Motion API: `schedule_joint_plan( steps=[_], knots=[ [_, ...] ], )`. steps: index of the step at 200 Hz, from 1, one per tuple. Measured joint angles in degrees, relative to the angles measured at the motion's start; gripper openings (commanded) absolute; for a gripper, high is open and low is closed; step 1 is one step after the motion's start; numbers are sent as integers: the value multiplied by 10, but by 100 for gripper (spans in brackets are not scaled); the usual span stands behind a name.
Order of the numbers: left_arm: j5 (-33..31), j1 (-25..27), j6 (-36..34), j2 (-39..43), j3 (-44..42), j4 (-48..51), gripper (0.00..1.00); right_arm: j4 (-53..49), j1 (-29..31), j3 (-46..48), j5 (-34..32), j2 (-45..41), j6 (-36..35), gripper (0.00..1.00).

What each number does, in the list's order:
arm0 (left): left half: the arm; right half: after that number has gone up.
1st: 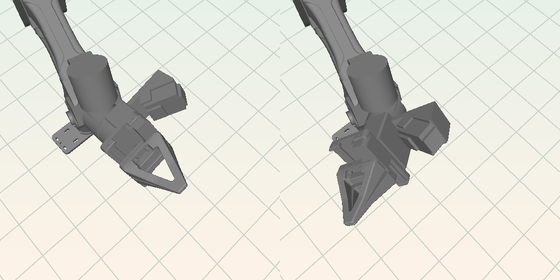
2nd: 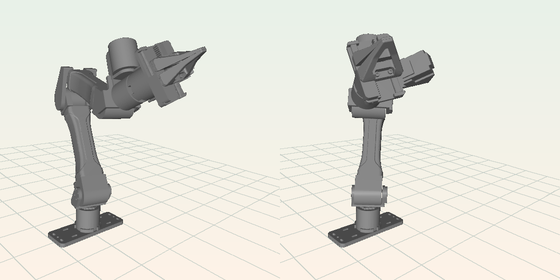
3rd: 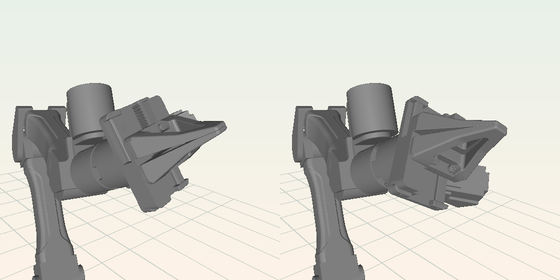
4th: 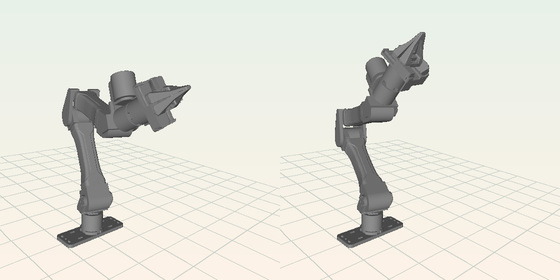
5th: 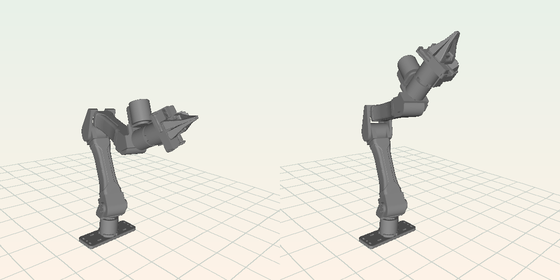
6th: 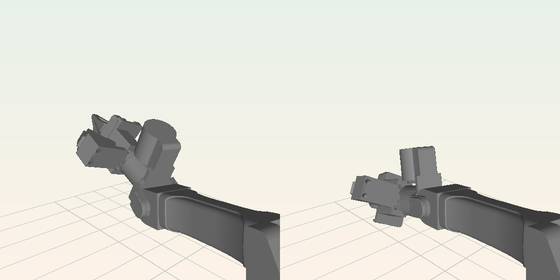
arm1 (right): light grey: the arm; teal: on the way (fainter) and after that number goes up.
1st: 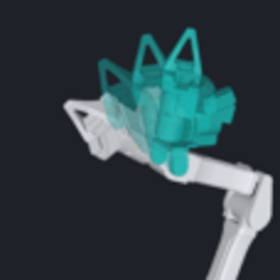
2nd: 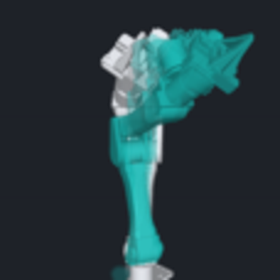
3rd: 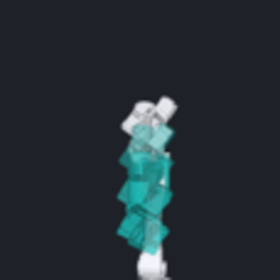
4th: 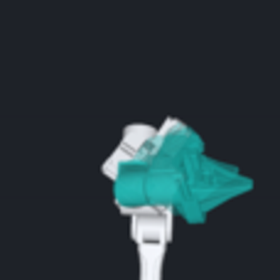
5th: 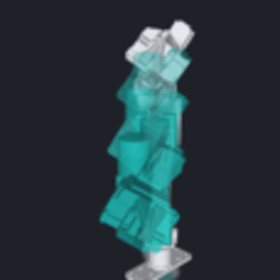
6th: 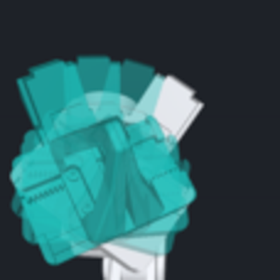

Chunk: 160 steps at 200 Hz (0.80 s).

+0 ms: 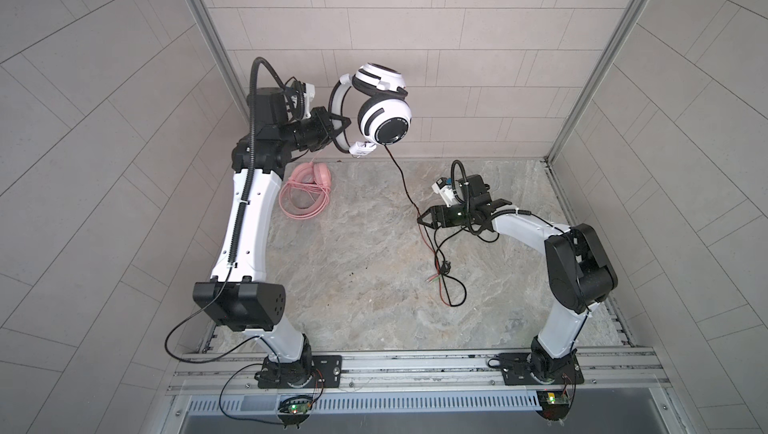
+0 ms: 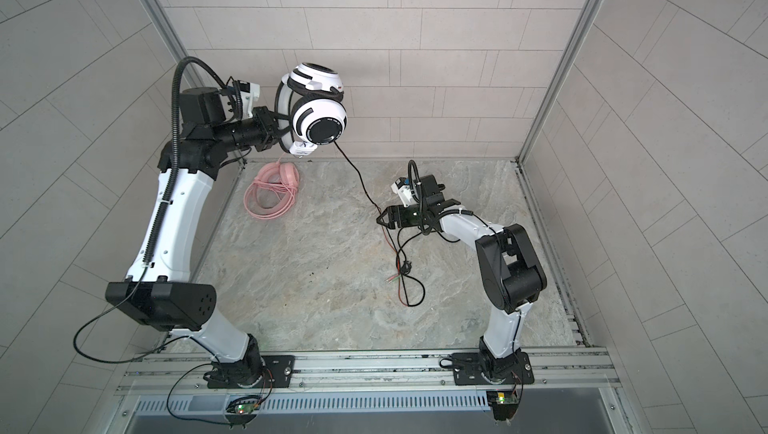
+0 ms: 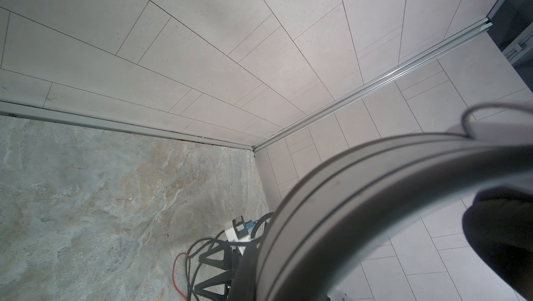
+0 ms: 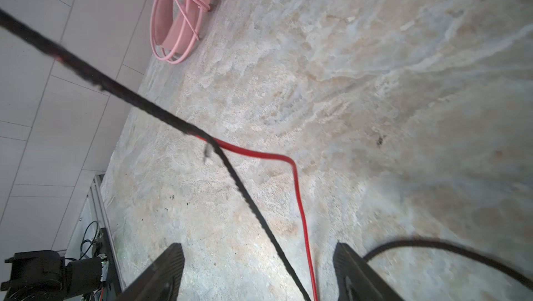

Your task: Wrap the headphones

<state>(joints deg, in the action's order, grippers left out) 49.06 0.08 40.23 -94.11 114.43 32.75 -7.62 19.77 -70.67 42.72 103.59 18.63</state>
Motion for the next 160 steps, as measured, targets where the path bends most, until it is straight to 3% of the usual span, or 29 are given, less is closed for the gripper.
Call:
schedule_joint_plan(
  steps=[114, 129, 160],
  knots=[
    [-9, 4, -17, 0, -14, 23, 0, 71, 12, -99, 6, 184, 28, 81],
    [-9, 5, -17, 0, -14, 24, 0, 100, 12, -99, 10, 195, 48, 77],
    [-5, 7, -10, 0, -16, 22, 0, 180, 14, -99, 24, 219, 100, 58]
  ],
)
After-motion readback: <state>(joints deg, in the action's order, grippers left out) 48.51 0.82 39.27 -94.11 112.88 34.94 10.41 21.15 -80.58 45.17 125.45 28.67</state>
